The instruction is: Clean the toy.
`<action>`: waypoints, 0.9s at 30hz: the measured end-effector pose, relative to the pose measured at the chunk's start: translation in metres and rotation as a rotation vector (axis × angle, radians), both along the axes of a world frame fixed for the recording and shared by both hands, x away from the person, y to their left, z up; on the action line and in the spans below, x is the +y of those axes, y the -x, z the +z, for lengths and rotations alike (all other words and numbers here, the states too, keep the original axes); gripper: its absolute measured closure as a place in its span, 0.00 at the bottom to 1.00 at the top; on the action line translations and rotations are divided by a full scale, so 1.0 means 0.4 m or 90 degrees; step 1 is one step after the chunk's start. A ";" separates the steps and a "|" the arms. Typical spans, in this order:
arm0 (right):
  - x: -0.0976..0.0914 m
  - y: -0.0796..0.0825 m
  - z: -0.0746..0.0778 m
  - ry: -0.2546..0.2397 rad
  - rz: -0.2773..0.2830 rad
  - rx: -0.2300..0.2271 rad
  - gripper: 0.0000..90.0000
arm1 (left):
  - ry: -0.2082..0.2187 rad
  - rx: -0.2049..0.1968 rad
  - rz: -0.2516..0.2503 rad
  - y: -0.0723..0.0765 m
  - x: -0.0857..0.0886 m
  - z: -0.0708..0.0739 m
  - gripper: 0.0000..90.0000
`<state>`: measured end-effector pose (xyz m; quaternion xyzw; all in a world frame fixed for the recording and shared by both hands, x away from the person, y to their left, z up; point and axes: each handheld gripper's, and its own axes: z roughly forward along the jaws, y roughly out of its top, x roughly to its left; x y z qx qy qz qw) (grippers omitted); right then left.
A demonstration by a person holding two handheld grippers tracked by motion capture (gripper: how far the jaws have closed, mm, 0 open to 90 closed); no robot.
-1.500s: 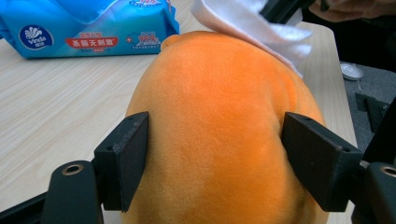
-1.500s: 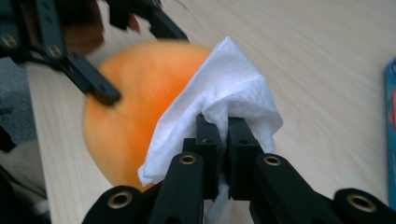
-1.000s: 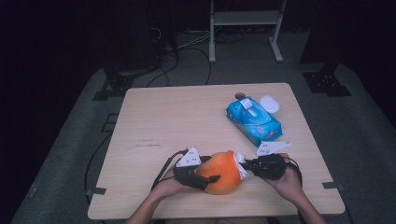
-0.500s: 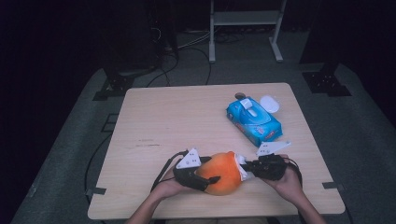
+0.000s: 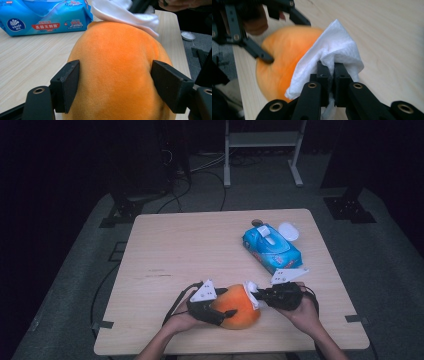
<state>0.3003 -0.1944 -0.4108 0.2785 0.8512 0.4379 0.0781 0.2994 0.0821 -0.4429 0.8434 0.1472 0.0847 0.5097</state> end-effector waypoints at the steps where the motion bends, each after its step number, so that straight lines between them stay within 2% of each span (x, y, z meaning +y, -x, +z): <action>1: -0.005 0.003 -0.005 0.004 -0.001 0.004 0.94 | 0.001 0.001 0.001 -0.001 0.000 -0.001 0.28; 4: -0.029 0.019 -0.030 0.020 -0.003 0.028 0.94 | 0.002 0.001 0.002 -0.001 -0.001 0.000 0.28; 7: -0.041 0.031 -0.038 0.028 -0.005 0.027 0.94 | -0.001 -0.002 0.002 0.001 -0.005 0.001 0.28; 9: -0.041 0.032 -0.023 0.022 -0.006 0.014 0.94 | -0.001 -0.003 0.002 0.002 -0.008 0.001 0.28; 12: -0.019 0.020 0.019 0.004 0.001 -0.013 0.94 | -0.005 -0.008 0.000 0.005 -0.013 0.002 0.28; 16: 0.017 0.001 0.044 -0.001 0.013 -0.027 0.94 | -0.004 -0.006 0.002 0.006 -0.011 0.002 0.28; 18: 0.033 0.000 0.031 0.010 0.022 -0.026 0.94 | -0.004 -0.003 0.002 0.004 -0.007 0.001 0.28; 20: 0.029 0.004 0.023 0.006 0.018 -0.019 0.94 | -0.004 0.000 0.005 0.004 -0.008 0.001 0.28; 27: -0.026 0.051 -0.028 0.028 0.011 0.020 0.94 | -0.007 0.000 0.010 0.003 -0.014 0.003 0.28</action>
